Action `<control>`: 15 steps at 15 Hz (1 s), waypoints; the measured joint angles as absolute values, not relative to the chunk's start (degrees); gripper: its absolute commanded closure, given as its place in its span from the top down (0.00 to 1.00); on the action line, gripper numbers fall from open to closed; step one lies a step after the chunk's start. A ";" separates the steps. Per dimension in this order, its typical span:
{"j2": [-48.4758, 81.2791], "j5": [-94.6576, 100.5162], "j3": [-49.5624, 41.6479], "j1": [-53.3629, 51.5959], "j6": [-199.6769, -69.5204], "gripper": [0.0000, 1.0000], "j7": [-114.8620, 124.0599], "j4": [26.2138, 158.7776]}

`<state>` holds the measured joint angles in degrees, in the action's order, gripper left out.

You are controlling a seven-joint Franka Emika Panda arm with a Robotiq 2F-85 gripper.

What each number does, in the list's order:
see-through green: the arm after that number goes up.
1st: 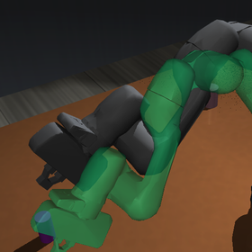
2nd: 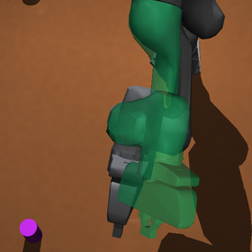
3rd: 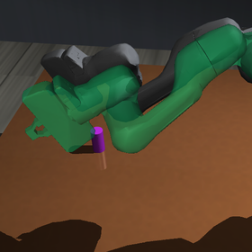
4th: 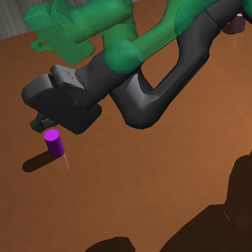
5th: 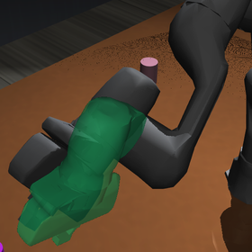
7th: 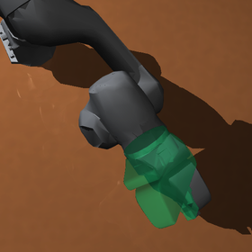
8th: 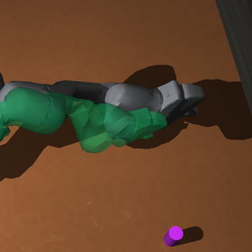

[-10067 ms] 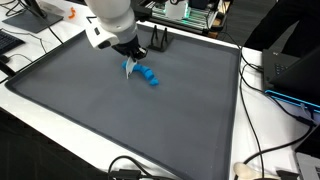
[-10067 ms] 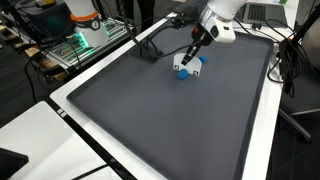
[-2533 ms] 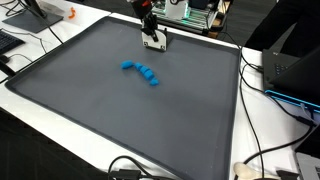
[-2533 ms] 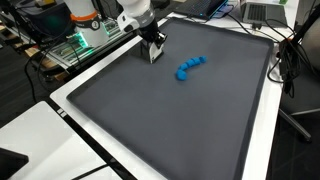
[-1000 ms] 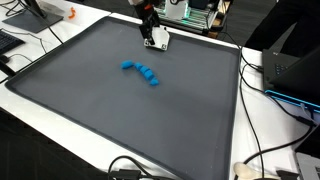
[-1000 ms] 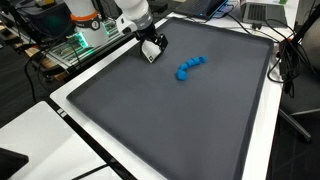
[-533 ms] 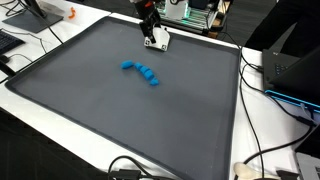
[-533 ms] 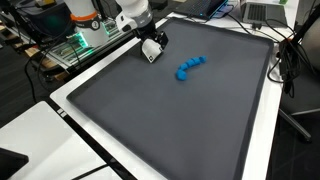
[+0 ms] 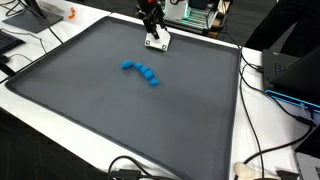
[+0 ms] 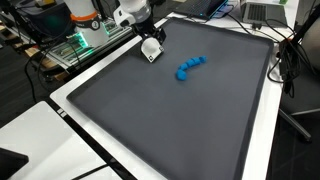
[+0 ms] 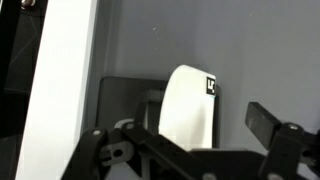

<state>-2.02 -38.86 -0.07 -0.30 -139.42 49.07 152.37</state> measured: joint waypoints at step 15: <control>-16.12 -9.16 3.59 -0.49 -136.10 1.00 51.51 146.87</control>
<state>-16.12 -9.16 3.59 -0.49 -136.10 51.51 146.87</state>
